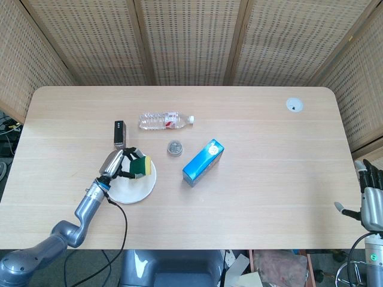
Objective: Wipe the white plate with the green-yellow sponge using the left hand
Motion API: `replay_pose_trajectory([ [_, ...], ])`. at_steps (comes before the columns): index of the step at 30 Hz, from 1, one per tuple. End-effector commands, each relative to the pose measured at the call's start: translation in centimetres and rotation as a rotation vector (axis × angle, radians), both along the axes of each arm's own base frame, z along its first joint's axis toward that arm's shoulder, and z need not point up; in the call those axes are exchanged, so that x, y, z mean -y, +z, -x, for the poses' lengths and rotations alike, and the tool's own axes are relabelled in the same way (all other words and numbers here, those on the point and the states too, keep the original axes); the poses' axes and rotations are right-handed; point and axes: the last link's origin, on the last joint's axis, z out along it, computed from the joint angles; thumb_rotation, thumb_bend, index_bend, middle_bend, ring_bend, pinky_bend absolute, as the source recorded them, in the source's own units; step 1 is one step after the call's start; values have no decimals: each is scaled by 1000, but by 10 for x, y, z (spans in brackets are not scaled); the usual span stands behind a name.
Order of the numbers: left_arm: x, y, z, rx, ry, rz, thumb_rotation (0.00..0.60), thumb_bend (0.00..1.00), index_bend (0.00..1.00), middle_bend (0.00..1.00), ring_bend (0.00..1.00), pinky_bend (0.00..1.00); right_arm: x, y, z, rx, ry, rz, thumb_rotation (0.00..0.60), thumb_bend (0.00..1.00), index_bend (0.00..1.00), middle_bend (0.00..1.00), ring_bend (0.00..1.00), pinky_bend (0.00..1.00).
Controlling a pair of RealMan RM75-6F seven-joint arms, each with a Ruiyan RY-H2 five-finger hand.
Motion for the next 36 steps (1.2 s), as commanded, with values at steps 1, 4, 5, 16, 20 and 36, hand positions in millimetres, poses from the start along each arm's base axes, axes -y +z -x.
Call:
replay_pose_trajectory([
  [1, -2, -2, -6, -32, -15, 16, 600, 90, 637, 494, 399, 444, 0, 0, 0, 0, -2, 0, 600, 0, 0, 0, 0, 0],
  [4, 3, -14, -5, -57, -2, 49, 600, 90, 637, 494, 399, 444, 0, 0, 1, 0, -4, 1, 600, 0, 0, 0, 0, 0],
  [5, 4, -16, -5, -63, 0, 54, 600, 89, 637, 494, 399, 444, 0, 1, 1, 0, -4, 1, 600, 0, 0, 0, 0, 0],
  [16, 15, -32, 9, -93, 37, 86, 600, 89, 637, 494, 399, 445, 0, 2, 2, 6, -8, 8, 600, 0, 0, 0, 0, 0],
  [20, 18, -34, 15, -88, 56, 93, 600, 91, 637, 494, 399, 446, 0, 2, 2, 5, -6, 7, 600, 0, 0, 0, 0, 0],
  [36, 18, -33, 17, -44, 64, 72, 600, 93, 637, 494, 399, 447, 0, 3, 2, 7, -5, 10, 600, 0, 0, 0, 0, 0],
])
